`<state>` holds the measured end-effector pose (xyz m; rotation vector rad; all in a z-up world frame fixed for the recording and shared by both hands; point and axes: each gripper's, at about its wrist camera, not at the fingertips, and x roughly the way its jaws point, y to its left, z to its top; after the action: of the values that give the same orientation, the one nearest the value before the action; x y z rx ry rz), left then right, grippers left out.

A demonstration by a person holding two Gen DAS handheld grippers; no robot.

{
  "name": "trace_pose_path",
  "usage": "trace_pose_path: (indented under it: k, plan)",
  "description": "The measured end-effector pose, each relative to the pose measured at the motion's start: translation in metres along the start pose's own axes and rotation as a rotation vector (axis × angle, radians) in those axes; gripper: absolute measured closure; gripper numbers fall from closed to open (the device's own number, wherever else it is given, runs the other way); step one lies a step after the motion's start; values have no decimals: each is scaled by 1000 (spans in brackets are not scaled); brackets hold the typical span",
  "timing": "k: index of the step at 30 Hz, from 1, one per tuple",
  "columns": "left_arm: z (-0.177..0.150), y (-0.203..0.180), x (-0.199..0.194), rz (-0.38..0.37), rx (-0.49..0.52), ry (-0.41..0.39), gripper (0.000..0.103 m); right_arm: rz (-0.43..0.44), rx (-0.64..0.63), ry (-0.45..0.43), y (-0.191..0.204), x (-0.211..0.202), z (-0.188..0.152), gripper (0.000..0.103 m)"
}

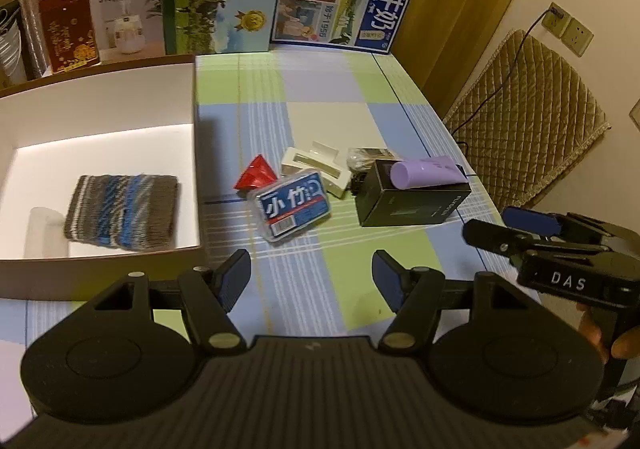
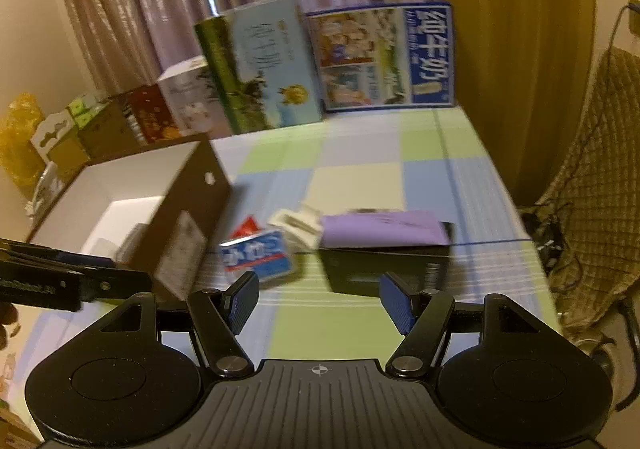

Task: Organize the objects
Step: 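Withdraw both open grippers from the box back over the table, then reach the right gripper to the lavender tube on the black box and grasp it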

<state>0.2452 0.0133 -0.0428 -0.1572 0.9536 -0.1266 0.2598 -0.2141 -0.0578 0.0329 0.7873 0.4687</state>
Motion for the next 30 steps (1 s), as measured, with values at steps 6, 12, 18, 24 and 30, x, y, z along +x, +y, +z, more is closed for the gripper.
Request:
trace_pose_path:
  k: [6,12,18,24,30]
  plan:
    - [4,-15,19,21,-16,14,40,-20,-34,10,-44,7,2,38]
    - [7,-21,33,64,-57,21,40,18,-125,24,-80,25,7,30]
    - [7,-22,42,109,-114,30,40,103,-243,29,-99,47,10,18]
    - [3,-23,46,140,-156,43,40,188,-351,76,-107,84,11,15]
    - [0,-23,47,165,-174,54,40,251,-446,86,-106,110,16,15]
